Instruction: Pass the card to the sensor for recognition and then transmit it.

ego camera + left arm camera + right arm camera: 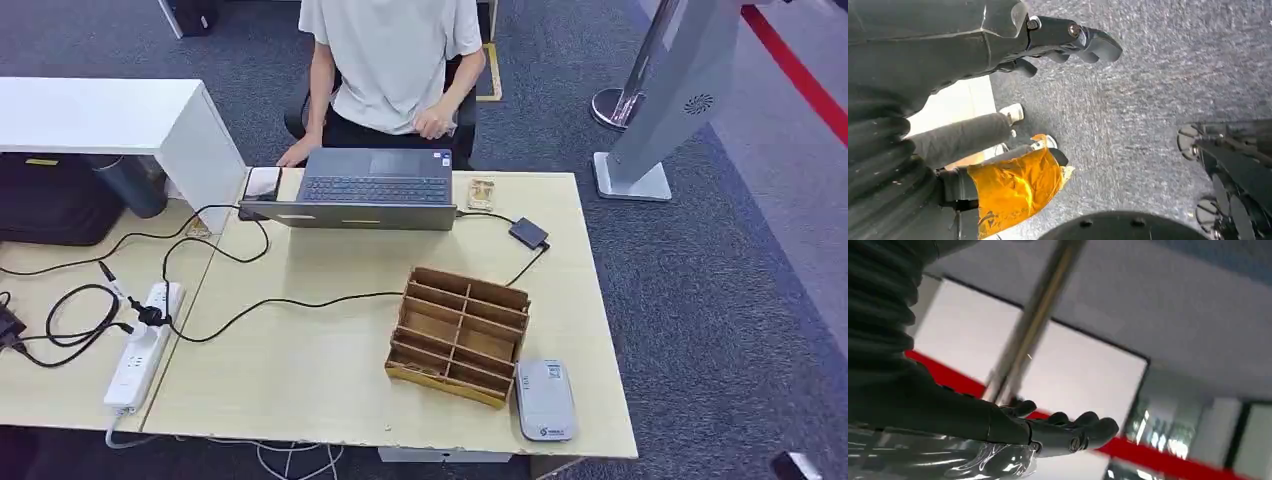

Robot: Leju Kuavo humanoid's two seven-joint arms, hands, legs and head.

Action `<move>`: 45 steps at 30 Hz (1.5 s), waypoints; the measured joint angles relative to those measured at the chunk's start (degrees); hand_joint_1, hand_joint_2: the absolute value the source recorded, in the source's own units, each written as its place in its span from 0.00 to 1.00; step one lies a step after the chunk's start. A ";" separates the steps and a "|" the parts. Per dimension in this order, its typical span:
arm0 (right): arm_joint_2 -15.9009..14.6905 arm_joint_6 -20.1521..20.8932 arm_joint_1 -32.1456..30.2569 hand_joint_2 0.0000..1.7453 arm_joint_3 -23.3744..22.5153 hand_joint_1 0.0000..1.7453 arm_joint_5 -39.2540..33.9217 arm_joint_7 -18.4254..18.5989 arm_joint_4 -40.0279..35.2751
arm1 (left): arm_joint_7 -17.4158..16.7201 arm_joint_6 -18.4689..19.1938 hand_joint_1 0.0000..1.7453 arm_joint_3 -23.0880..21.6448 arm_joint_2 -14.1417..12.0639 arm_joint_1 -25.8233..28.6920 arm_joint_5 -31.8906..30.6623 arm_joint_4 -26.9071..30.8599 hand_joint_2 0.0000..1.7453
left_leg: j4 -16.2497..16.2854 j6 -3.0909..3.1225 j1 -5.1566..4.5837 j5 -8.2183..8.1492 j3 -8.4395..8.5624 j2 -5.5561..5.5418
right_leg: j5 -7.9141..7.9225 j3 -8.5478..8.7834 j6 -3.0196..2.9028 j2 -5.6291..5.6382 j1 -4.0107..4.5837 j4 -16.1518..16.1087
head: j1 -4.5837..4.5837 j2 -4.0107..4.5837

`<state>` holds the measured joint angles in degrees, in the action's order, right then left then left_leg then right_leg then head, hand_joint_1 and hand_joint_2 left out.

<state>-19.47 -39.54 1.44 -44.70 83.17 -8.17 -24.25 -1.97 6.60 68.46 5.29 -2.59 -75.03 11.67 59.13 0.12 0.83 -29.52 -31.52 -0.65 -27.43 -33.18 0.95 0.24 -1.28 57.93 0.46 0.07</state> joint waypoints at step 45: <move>33.67 0.88 0.62 1.00 -31.10 0.00 2.21 15.12 0.96 | -7.80 -42.88 0.00 18.97 2.60 -0.82 -0.25 9.74 0.00 | -0.06 -0.21 -0.03 0.13 0.02 0.01 | -0.06 0.03 -0.20 0.00 -0.04 0.13 | 0.04 0.00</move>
<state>14.21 -38.66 2.06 -75.80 85.38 6.95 -23.29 -9.77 -36.28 87.43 7.89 -3.40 -75.28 21.41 59.07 -0.09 0.80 -29.39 -31.51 -0.64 -27.48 -33.15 0.76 0.24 -1.33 58.06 0.50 0.07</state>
